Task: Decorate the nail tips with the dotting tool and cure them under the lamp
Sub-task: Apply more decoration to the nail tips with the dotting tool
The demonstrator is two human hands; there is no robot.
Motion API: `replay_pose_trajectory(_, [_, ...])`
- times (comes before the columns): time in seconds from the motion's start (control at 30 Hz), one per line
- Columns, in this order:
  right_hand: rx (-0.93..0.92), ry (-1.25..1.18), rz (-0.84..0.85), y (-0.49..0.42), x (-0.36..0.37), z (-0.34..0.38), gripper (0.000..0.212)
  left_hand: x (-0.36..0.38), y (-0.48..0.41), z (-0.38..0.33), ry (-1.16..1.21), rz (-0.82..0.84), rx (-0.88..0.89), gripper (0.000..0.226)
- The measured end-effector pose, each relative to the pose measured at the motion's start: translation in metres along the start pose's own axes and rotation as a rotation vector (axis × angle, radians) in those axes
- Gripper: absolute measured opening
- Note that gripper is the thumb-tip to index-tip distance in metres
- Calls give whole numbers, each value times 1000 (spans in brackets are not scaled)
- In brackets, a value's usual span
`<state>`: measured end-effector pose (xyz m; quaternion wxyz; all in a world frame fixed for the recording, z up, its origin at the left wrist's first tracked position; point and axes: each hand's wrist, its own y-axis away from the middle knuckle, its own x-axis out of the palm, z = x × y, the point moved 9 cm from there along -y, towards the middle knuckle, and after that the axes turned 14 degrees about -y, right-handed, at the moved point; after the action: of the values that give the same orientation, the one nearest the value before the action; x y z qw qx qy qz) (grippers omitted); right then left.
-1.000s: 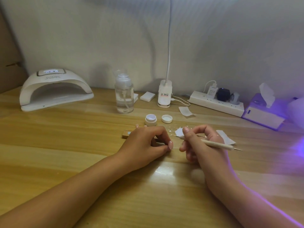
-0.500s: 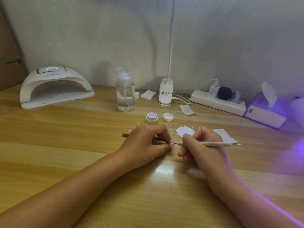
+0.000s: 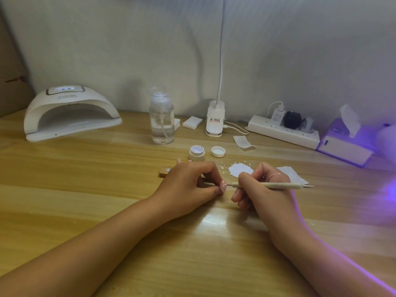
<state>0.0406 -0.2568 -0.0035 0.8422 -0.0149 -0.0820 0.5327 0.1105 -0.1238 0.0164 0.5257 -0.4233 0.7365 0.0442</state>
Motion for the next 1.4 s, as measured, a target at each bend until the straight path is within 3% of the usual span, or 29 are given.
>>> replay_pose_trajectory(0.37, [0, -14, -15, 1, 0, 1, 21, 0, 0, 1, 28, 3, -11, 16])
replay_pose_trajectory(0.6, [-236, -183, -211, -1, -28, 33, 20, 2, 1, 5, 42, -12, -47, 22])
replay_pose_trajectory(0.83, [-80, 189, -224, -21, -55, 12, 14, 2, 1, 4, 33, -16, -51, 23])
replay_pose_trajectory(1.13, [-19, 376, -153, -24, -49, 3, 23, -2, 1, 3, -27, -69, -15, 28])
replay_pose_trajectory(1.4, [-16, 413, -149, -24, -48, 2, 21, 3, 1, 5, 3, -8, -54, 25])
